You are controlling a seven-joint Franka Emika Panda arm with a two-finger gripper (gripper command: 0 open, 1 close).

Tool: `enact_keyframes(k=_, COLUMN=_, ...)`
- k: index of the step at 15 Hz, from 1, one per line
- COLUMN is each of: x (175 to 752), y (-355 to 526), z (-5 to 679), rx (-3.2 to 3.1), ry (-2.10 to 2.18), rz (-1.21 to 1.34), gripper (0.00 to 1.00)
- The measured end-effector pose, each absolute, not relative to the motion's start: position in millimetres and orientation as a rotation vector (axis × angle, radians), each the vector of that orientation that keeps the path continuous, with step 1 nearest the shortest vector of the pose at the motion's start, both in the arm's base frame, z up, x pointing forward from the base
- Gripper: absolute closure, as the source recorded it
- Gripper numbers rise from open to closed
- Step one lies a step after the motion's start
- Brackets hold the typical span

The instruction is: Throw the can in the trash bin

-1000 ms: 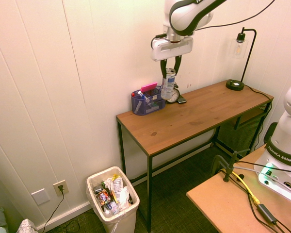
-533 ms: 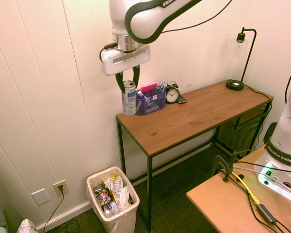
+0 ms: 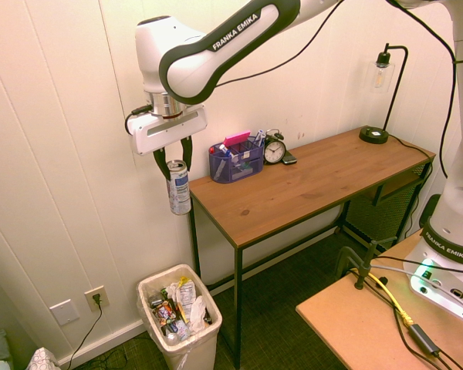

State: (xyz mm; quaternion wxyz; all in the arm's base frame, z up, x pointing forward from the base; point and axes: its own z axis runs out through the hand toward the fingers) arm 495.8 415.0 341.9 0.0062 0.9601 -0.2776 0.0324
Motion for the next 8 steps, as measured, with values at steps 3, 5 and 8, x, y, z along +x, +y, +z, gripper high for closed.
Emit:
enact_keyframes(k=3, x=495.5, y=417.4, z=343.0, rx=3.034, ry=-0.837, rz=0.09, gripper=0.0)
enact_keyframes(k=5, x=494.7, y=418.7, z=343.2, rx=3.041, ry=-0.829, rz=0.082, gripper=0.0)
enact_keyframes(k=8, x=507.6, y=398.2, z=348.3, rx=3.025, ry=-0.868, rz=0.105, gripper=0.0)
